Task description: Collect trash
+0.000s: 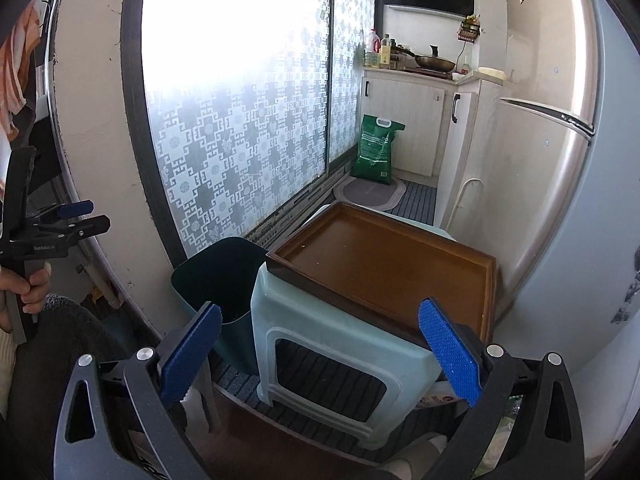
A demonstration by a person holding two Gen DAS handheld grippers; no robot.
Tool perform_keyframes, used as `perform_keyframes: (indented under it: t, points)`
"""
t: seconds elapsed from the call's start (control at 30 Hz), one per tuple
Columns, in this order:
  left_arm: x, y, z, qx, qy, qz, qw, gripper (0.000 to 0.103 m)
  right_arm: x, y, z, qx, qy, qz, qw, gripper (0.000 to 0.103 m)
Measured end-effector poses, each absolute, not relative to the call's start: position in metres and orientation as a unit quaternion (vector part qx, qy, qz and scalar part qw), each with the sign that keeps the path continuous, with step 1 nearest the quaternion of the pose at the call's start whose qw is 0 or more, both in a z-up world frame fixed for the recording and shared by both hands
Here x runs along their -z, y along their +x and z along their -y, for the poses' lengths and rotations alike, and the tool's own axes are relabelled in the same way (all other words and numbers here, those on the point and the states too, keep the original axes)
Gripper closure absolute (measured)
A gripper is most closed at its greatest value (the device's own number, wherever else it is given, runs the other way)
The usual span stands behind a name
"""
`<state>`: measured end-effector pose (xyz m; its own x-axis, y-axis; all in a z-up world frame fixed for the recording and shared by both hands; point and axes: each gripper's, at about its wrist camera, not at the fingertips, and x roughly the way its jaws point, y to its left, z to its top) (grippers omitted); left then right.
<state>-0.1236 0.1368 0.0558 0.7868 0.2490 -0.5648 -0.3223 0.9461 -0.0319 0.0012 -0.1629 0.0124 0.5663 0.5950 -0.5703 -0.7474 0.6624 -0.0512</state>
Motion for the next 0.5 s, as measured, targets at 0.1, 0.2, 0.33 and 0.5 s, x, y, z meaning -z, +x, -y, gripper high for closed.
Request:
perform_keyframes:
  t: [0.1,0.2,0.33,0.5]
  points:
    - [-0.0557,-0.1231,-0.1364,-0.153,-0.063,-0.29,0.943,0.003,-0.012,0.001,0.1621,-0.386,-0.144,-0.263,0.872,0.003]
    - [-0.0559,-0.1223,-0.1367,-0.152,-0.065,-0.292,0.942,0.003,-0.0115,0.0008,0.1626,-0.388,-0.14,-0.267,0.871,0.003]
    - [-0.0563,-0.1229,-0.1364,-0.154,-0.064,-0.289,0.943,0.003,-0.0131,0.0005,0.163,-0.397,-0.135,-0.265,0.868,0.003]
    - [-0.0558,-0.1234,-0.1357,-0.154,-0.065,-0.289,0.943,0.003,-0.0128,-0.0008,0.1611,-0.399,-0.138,-0.263,0.868,0.003]
